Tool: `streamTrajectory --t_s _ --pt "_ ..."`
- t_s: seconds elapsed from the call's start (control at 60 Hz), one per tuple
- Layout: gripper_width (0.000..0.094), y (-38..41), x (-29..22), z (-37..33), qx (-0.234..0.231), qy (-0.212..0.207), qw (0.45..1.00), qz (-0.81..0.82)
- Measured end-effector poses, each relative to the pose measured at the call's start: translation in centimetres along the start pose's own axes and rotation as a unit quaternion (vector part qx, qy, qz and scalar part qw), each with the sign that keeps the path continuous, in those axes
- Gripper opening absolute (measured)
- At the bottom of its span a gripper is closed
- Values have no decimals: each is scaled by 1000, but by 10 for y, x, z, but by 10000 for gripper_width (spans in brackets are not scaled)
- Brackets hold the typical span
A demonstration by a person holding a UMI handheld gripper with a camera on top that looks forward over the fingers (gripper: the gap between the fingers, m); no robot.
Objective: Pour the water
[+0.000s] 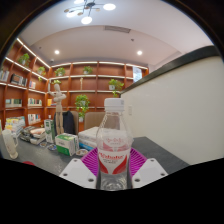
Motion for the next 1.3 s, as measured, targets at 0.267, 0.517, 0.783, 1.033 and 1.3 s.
streamTrajectory --t_s 0.267,0.517,0.783,1.033,1.3 --pt "335 -12 -13 23 2 17 996 -91" --pt "333 105 -38 8 -36 21 937 -347" --pt "332 237 -81 0 -32 -30 770 -636" --pt "339 308 -95 10 -9 -56 575 -816" --pt "338 349 -102 14 27 -97 409 -907"
Point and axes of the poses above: the point between the fingertips, and its own axes, seen from behind it with the camera up: y to the left, x down, z forward, the way the camera looks, the point moved 2 cm from there along -z, backward, against the way the camera looks, and after that the axes turned 5 degrees about -x, right-handed, at the moved point
